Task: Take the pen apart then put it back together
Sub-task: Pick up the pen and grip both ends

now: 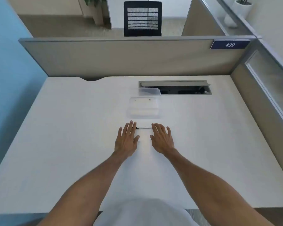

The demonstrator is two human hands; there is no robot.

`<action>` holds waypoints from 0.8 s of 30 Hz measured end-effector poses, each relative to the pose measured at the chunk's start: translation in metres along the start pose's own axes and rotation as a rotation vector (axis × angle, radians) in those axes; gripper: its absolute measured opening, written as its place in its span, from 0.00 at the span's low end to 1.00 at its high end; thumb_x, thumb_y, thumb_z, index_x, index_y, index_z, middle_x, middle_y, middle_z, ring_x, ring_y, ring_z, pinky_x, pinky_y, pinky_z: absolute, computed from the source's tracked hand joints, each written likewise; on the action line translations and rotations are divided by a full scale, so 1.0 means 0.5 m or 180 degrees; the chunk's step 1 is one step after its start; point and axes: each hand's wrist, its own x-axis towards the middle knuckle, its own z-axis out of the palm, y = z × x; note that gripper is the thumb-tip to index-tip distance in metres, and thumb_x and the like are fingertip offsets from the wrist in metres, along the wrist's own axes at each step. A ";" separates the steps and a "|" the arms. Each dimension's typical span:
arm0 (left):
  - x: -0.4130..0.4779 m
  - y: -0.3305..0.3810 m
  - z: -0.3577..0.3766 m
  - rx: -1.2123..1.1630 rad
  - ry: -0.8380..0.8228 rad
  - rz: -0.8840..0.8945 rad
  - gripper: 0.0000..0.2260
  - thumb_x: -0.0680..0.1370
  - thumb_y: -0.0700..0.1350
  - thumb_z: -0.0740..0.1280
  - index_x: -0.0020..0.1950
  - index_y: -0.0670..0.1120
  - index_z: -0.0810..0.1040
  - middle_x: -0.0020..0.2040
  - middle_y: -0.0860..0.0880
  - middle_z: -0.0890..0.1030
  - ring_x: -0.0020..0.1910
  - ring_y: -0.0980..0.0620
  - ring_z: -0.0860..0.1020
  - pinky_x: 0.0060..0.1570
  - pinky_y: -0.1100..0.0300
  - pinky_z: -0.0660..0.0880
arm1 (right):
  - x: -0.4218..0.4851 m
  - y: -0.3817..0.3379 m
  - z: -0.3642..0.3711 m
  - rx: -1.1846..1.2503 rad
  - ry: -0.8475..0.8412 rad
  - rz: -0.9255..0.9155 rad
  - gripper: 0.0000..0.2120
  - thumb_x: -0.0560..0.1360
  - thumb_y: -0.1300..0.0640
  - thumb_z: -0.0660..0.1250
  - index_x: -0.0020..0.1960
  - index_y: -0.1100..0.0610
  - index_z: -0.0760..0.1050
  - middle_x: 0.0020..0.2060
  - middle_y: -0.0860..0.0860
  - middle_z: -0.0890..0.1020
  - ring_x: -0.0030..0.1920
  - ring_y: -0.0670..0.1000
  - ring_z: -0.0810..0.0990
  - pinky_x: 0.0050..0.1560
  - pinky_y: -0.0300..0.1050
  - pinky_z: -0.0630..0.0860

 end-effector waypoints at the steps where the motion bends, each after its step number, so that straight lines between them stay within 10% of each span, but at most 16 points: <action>1: 0.005 -0.005 0.002 0.0054 -0.0036 -0.0026 0.31 0.92 0.56 0.44 0.91 0.49 0.38 0.92 0.50 0.39 0.92 0.50 0.44 0.90 0.47 0.44 | 0.006 0.003 0.000 -0.0057 0.0043 0.0002 0.31 0.91 0.50 0.53 0.91 0.56 0.49 0.88 0.50 0.58 0.89 0.53 0.58 0.89 0.59 0.53; 24: 0.023 -0.031 0.011 0.0239 -0.0441 0.0107 0.30 0.92 0.54 0.47 0.92 0.48 0.42 0.92 0.50 0.42 0.92 0.50 0.47 0.90 0.49 0.47 | 0.093 0.008 -0.027 0.0064 0.0008 0.0140 0.17 0.85 0.68 0.60 0.70 0.56 0.76 0.68 0.52 0.77 0.73 0.55 0.74 0.72 0.52 0.71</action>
